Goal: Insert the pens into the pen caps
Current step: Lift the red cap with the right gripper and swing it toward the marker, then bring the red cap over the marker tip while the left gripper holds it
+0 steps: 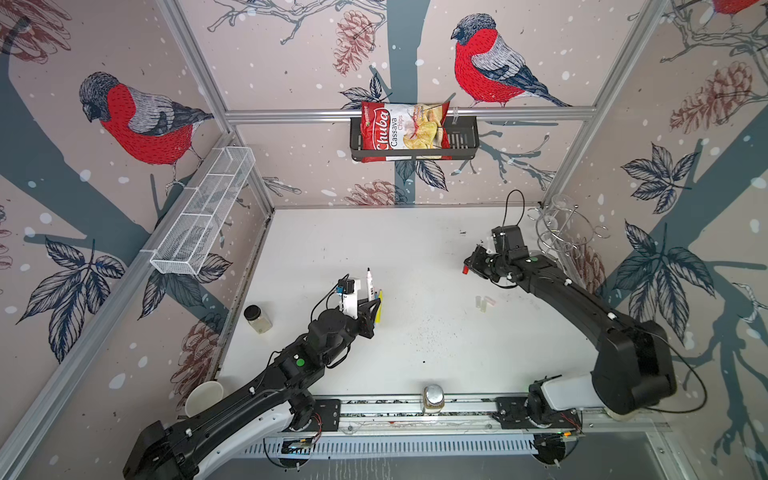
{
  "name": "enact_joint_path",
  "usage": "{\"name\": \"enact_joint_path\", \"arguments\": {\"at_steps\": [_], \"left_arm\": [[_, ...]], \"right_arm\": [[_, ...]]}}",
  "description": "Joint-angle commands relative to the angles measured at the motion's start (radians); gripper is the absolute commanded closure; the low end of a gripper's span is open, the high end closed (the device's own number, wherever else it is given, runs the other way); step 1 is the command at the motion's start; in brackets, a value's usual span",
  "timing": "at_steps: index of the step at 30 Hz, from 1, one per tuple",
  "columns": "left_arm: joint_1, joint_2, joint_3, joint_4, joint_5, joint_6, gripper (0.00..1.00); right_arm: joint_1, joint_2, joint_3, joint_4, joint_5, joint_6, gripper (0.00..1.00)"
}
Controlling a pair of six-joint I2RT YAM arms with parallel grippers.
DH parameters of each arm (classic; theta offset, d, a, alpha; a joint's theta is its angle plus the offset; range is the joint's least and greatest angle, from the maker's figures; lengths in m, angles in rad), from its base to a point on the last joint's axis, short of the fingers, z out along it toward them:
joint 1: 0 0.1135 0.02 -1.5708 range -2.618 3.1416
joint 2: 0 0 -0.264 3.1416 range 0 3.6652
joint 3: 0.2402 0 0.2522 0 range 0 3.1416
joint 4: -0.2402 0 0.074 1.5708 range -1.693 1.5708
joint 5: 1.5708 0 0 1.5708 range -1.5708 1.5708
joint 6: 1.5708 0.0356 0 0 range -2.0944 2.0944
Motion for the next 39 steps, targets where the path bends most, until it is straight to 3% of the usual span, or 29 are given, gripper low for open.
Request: {"name": "enact_joint_path", "arguments": {"at_steps": [1, 22, 39], "left_arm": [[0.002, 0.026, 0.017, 0.076, 0.088, 0.014, 1.00], [-0.009, 0.151, 0.039, 0.223, 0.383, 0.024, 1.00], [-0.094, 0.314, 0.103, 0.363, 0.503, -0.007, 1.00]], "right_arm": [[0.013, -0.053, -0.023, 0.090, -0.040, -0.034, 1.00], [0.133, -0.301, -0.131, 0.346, -0.149, -0.112, 1.00], [0.241, -0.365, -0.158, 0.461, -0.158, -0.149, 1.00]]}}
